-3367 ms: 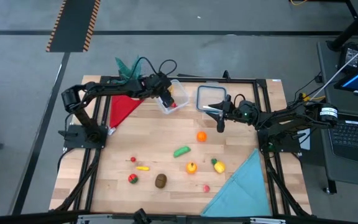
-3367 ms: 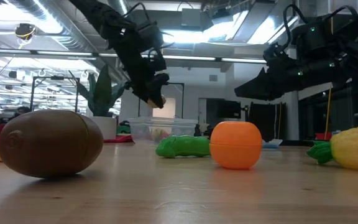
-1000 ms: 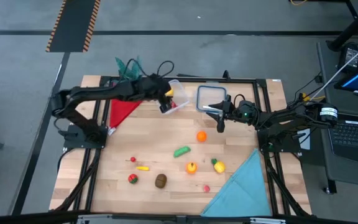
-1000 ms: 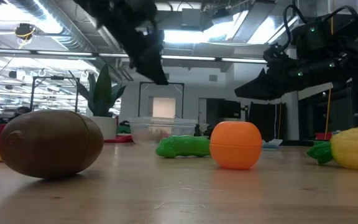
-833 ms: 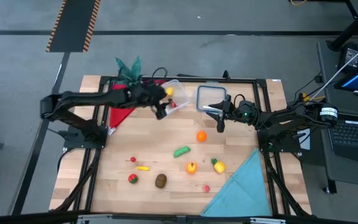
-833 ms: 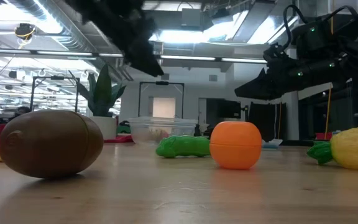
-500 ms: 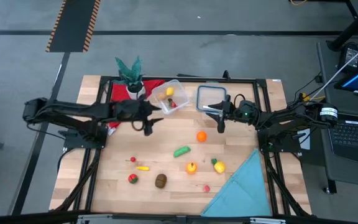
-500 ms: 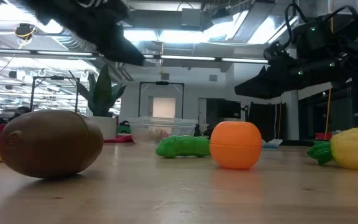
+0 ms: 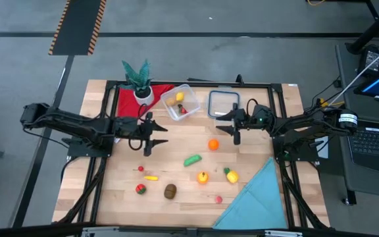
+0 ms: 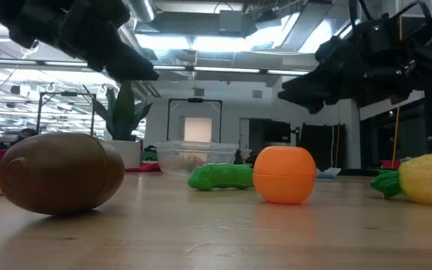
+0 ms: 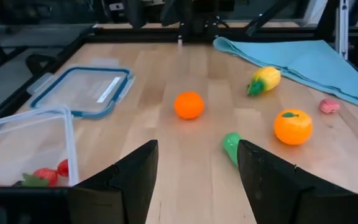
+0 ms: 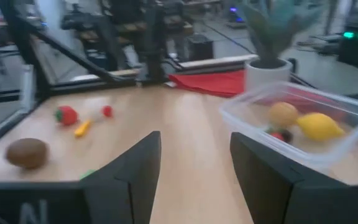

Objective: Pick and placing Produce into tupperware
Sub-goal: Put the pumpkin into the transparent bin

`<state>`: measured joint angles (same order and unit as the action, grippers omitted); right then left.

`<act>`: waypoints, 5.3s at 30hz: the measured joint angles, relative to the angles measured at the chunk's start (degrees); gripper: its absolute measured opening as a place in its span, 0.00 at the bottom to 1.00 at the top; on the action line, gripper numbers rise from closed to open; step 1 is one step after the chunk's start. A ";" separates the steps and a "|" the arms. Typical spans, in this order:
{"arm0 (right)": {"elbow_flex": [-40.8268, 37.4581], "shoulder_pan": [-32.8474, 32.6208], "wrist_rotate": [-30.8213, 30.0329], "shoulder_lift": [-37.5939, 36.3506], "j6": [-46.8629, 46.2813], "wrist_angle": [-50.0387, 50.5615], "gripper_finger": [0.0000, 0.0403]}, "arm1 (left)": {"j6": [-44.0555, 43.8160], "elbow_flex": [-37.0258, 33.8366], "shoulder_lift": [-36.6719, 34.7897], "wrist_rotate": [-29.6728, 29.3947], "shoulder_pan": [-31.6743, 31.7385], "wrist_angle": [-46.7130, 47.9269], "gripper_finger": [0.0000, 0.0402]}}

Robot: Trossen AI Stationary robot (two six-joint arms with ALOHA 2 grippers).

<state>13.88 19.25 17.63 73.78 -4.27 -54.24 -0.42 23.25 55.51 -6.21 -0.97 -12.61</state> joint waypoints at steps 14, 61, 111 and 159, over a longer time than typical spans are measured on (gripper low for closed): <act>1.15 0.00 1.67 0.00 0.26 -0.73 0.49 | 0.89 -1.70 0.02 -0.29 1.09 -1.65 0.53; 30.32 -10.42 -10.21 3.78 6.54 73.94 0.72 | -3.74 -1.70 0.02 -0.51 1.03 -2.49 0.53; 30.37 -13.97 -10.33 23.58 4.54 61.91 0.72 | -0.44 -1.71 0.04 -0.53 1.22 -2.00 0.53; 29.97 -13.42 -10.02 18.32 0.18 57.19 0.63 | -0.44 -1.71 0.04 -0.74 1.22 -2.07 0.53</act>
<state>43.85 5.82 7.62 92.10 -4.09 2.95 -0.86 21.54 55.55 -6.96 0.25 -14.68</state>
